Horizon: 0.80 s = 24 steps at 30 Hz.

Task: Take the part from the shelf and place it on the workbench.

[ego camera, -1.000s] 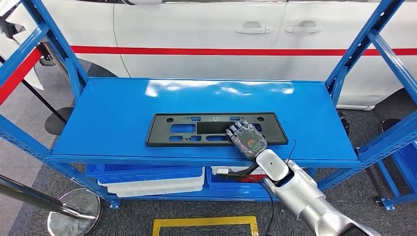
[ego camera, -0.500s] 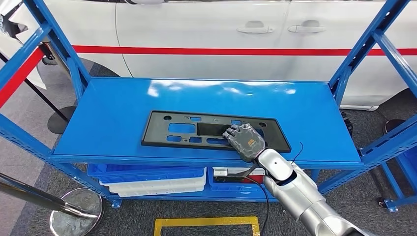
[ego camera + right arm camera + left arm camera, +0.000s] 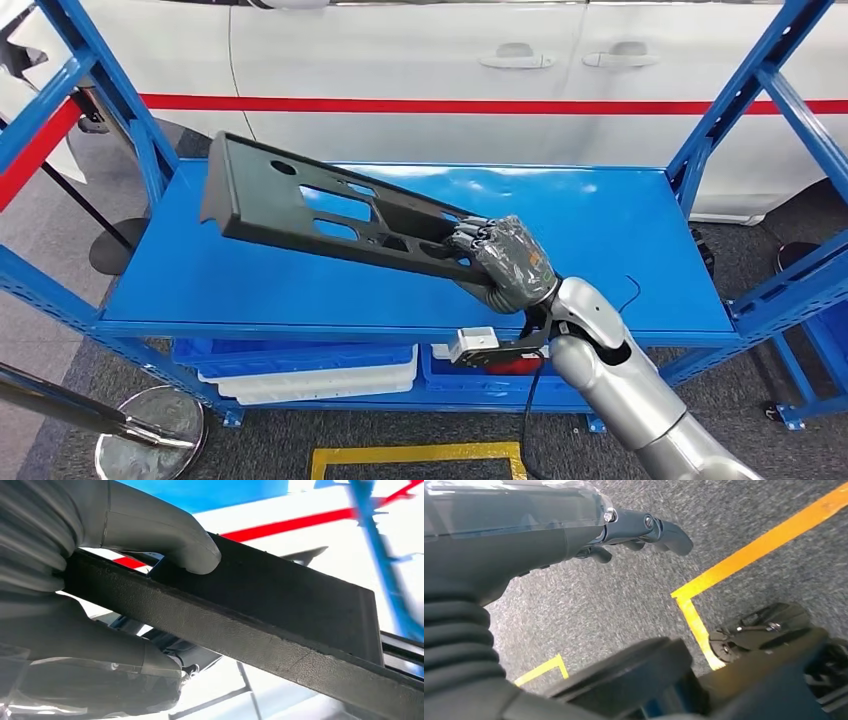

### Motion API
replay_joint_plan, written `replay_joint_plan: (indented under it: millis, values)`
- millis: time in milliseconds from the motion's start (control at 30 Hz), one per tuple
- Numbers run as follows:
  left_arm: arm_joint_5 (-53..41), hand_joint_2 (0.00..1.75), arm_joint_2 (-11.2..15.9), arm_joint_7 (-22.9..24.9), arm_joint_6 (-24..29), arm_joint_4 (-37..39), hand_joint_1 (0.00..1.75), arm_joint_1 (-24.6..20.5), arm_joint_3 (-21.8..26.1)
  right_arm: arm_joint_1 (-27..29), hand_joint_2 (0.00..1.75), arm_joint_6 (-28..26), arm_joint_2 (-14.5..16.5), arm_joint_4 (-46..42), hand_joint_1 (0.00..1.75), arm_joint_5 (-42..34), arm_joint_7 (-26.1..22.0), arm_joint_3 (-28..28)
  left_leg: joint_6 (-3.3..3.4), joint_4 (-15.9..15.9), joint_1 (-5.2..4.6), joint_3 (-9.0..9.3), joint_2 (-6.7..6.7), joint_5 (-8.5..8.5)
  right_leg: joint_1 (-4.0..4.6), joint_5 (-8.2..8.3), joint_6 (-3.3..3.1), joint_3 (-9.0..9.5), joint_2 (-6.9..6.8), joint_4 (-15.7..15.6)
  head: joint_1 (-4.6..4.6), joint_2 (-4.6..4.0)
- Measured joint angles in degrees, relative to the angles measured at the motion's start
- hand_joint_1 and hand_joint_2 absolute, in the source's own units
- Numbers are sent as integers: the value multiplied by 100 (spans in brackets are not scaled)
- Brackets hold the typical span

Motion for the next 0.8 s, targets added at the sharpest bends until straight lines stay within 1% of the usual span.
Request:
replay_joint_plan:
  millis: [33,67,100,133,167,200,233,267,300,333,367,400,433,500,533,567,600,633,700,733,767,800]
  values:
    - [4,175,1,-4,2,0,0,2,-1,14,175,82,1,-121,168,-217,-93,-22,36,-20,4,5,1,11,-11,-16,27,-3,0,9,0,0]
    - [15,175,2,-13,5,0,0,1,-1,25,175,188,1,-250,168,-500,-210,-49,73,-41,8,13,2,23,-21,-67,54,-26,0,65,-1,0]
    - [29,175,2,-25,9,0,0,-1,-1,33,175,323,3,-398,166,-837,-333,-84,108,-63,18,20,6,35,-29,-179,79,-101,2,232,-1,0]
    - [47,175,3,-39,12,0,0,-3,-1,42,175,486,7,-549,166,-1185,-430,-124,131,-73,22,24,9,40,-36,-342,96,-237,3,525,-1,0]
    - [68,175,4,-51,15,0,0,-3,0,54,175,678,11,-704,166,-1541,-502,-168,146,-73,19,24,11,38,-36,-516,110,-417,3,898,-1,0]
    - [85,175,5,-61,16,0,0,3,1,76,175,894,15,-854,167,-1871,-529,-214,158,-71,16,23,13,34,-36,-654,120,-602,3,1271,-1,0]
    - [98,175,6,-70,16,0,0,13,1,106,175,1094,18,-987,167,-2144,-530,-256,162,-67,13,25,14,30,-38,-702,125,-731,3,1516,-1,0]
    - [108,175,7,-80,16,0,0,22,2,131,175,1261,17,-1105,168,-2359,-524,-293,163,-62,12,26,13,26,-38,-643,123,-769,3,1560,-1,0]
    - [111,175,8,-89,17,0,0,29,2,146,175,1376,17,-1206,170,-2501,-521,-327,160,-56,12,31,11,19,-37,-484,113,-698,2,1381,-1,0]
    - [113,175,8,-96,16,0,0,31,2,150,175,1449,17,-1289,170,-2592,-521,-354,152,-50,12,40,9,11,-35,-268,93,-537,0,1028,-1,0]
    - [114,175,8,-103,17,0,0,32,2,149,175,1535,18,-1355,171,-2688,-516,-378,139,-45,6,46,7,2,-26,-97,66,-353,-6,642,-1,0]
    - [116,175,8,-109,19,0,0,30,2,149,175,1675,20,-1411,171,-2839,-495,-402,120,-36,-4,46,6,-6,-12,20,41,-200,-11,310,-1,0]
    - [124,175,8,-119,24,0,0,29,3,156,175,1860,21,-1446,171,-3045,-456,-422,98,-32,-14,43,6,-10,4,64,20,-111,-15,109,-1,0]
    - [145,175,8,-166,47,0,0,24,7,203,175,2411,23,-1478,171,-3689,-318,-458,45,-41,-23,38,12,-7,26,49,-10,-89,-6,19,-1,0]
    - [145,175,8,-201,72,0,0,21,8,258,175,2708,19,-1480,171,-4026,-256,-472,14,-43,-24,40,15,-13,12,58,-32,-82,-3,5,-1,0]
    - [130,175,8,-236,109,0,0,19,8,342,175,3009,14,-1480,171,-4352,-216,-481,-20,-9,-22,36,17,-50,-3,67,-57,-65,-7,-15,-1,0]
    - [105,175,8,-264,160,0,0,17,7,451,175,3272,9,-1477,171,-4613,-210,-485,-53,108,-22,-1,20,-139,-18,74,-90,-45,-18,-37,-1,0]
    - [81,175,8,-284,215,0,0,11,7,579,175,3495,5,-1469,171,-4814,-220,-485,-82,344,-20,-92,22,-291,-32,77,-118,-26,-34,-54,-1,0]
    - [78,175,8,-305,317,0,0,-14,6,842,175,3801,4,-1444,171,-5055,-232,-468,-122,1068,-14,-380,26,-668,-25,67,-153,-16,-60,-54,-1,0]
    - [107,175,8,-308,359,0,0,-27,8,971,175,3887,4,-1433,171,-5107,-216,-456,-133,1390,-14,-505,26,-790,-23,63,-158,-13,-65,-52,-1,0]
    - [155,175,8,-308,398,0,0,-31,15,1097,175,3948,4,-1426,171,-5142,-190,-440,-139,1532,-13,-547,27,-807,-22,59,-160,-7,-64,-50,-1,0]
    - [212,175,8,-306,431,0,0,-28,28,1226,175,3996,4,-1425,171,-5167,-160,-426,-136,1435,-11,-475,27,-703,-22,53,-158,2,-55,-47,-1,0]
